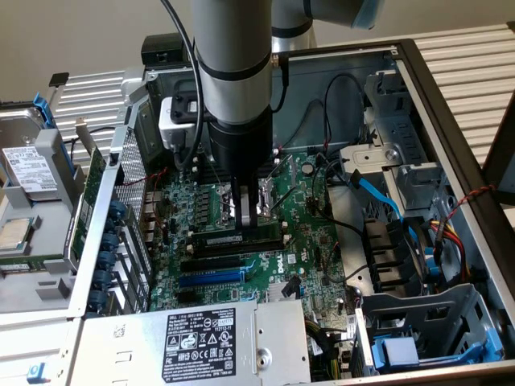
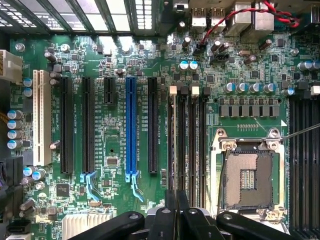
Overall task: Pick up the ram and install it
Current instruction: 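Insert the ram into the slot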
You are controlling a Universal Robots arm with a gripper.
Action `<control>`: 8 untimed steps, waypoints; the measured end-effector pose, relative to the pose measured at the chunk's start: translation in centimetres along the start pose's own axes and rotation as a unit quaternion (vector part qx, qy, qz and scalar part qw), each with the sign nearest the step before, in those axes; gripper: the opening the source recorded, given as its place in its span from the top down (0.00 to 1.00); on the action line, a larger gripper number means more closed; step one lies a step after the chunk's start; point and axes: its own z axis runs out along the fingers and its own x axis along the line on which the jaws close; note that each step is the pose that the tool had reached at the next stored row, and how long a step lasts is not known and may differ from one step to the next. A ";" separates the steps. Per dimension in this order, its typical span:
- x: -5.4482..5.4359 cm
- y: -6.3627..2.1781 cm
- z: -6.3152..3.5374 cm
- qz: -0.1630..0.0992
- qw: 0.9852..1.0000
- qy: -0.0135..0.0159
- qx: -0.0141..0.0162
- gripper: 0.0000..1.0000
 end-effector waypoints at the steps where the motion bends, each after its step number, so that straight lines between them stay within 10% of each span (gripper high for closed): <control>1: 0.0 0.00 0.02 0.000 1.000 0.000 0.000 0.88; 8: 0.0 0.00 0.16 0.000 1.000 0.000 0.001 0.88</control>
